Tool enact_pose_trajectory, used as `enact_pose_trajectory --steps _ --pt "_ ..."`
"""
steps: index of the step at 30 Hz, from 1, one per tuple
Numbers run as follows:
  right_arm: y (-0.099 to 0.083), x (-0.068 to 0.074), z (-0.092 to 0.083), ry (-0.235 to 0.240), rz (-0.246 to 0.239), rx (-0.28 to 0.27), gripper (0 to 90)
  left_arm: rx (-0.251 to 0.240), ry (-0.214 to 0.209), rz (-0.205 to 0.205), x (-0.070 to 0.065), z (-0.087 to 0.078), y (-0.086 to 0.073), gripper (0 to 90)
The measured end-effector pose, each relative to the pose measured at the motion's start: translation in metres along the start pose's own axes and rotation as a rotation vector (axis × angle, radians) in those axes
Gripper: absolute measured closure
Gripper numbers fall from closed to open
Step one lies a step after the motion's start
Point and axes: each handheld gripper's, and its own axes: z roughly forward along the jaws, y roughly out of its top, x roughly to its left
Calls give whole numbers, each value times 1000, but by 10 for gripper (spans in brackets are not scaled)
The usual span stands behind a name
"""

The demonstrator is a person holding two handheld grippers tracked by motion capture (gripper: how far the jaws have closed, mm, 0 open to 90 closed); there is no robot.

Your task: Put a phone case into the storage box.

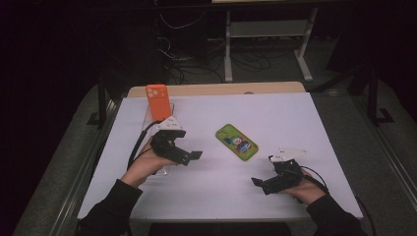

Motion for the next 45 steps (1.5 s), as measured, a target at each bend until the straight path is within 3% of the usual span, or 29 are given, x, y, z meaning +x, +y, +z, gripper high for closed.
enact_pose_trajectory --steps 6,9,13,16,17,18,20,23,26,33,38,39,43,45 --pt "1 1 -2 0 5 -16 0 27 -31 14 -17 14 -6 0" --pt "0 2 -3 9 -5 -15 0 30 -28 29 -24 19 -9 0" --pt "2 1 -4 7 -2 -16 0 49 -34 58 -26 24 -14 0" --pt "4 0 -4 2 6 -27 0 50 -41 48 -29 30 -21 0" --pt "5 -1 -4 1 12 -27 0 65 -29 62 -30 34 -23 0" --pt "6 -2 -4 0 23 -29 0 83 -28 81 -29 34 -23 0" --pt "8 -3 -4 -6 32 -29 0 65 -50 67 -31 38 -25 0" --pt "14 -3 -5 -22 40 -31 0 82 -46 94 -31 40 -26 0" --pt "23 -3 -7 -36 36 -40 0 78 -46 80 -31 41 -27 0" --pt "41 -7 -1 -64 39 27 0 86 -48 78 -27 40 -29 0" --pt "56 -12 1 -84 66 11 0 81 -46 92 -25 39 -29 0" --pt "59 -13 2 -85 68 6 0 61 -50 70 -26 40 -29 0" --pt "71 -16 8 -81 90 7 0 71 -56 87 -25 41 -29 0" --pt "76 -18 12 -80 88 13 0 57 -60 69 -25 41 -29 0"
